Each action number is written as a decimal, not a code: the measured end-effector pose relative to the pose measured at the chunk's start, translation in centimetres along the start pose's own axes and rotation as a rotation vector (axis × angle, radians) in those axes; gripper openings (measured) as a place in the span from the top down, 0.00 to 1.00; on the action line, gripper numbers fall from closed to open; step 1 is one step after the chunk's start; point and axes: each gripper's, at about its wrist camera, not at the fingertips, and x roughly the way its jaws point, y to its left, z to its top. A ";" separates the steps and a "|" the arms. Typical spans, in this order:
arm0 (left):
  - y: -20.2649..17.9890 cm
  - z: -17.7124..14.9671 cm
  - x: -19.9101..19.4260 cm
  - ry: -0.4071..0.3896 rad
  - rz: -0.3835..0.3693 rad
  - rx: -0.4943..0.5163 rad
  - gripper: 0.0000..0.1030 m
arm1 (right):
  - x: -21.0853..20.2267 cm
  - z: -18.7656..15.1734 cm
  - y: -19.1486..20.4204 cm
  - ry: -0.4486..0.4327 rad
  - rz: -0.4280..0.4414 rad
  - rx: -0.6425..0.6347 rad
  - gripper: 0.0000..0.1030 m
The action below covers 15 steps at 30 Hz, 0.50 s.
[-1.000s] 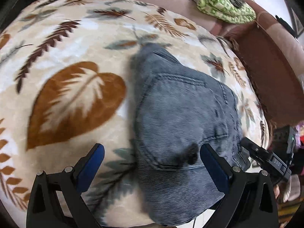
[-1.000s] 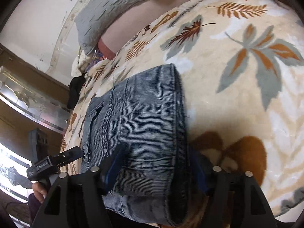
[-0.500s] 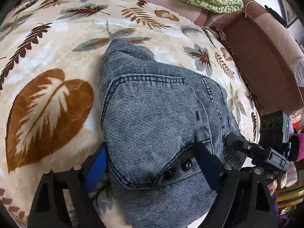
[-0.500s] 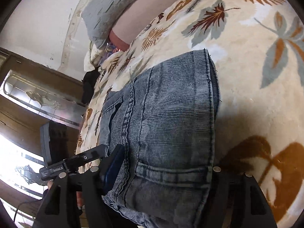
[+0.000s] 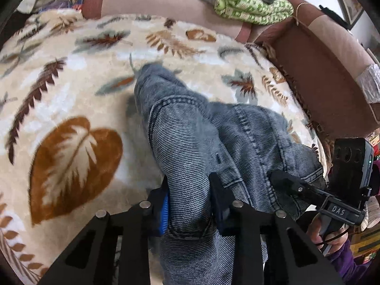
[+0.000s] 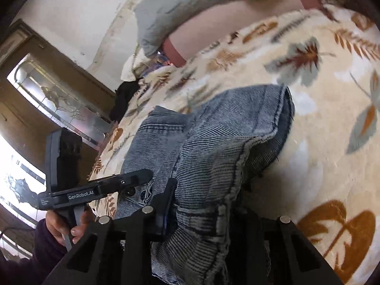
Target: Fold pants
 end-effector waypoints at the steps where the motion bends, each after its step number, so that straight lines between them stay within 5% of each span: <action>1: -0.2 0.5 -0.7 -0.019 0.005 0.008 0.71 | 0.1 0.4 0.5 -0.011 -0.001 -0.024 0.68; 10: 0.5 5.5 -2.4 -0.113 0.102 0.048 0.71 | 2.3 6.3 1.4 -0.091 0.008 -0.088 0.68; 15: 2.6 7.3 0.2 -0.094 0.176 0.030 0.71 | 6.2 8.4 -0.3 -0.041 0.002 -0.049 0.68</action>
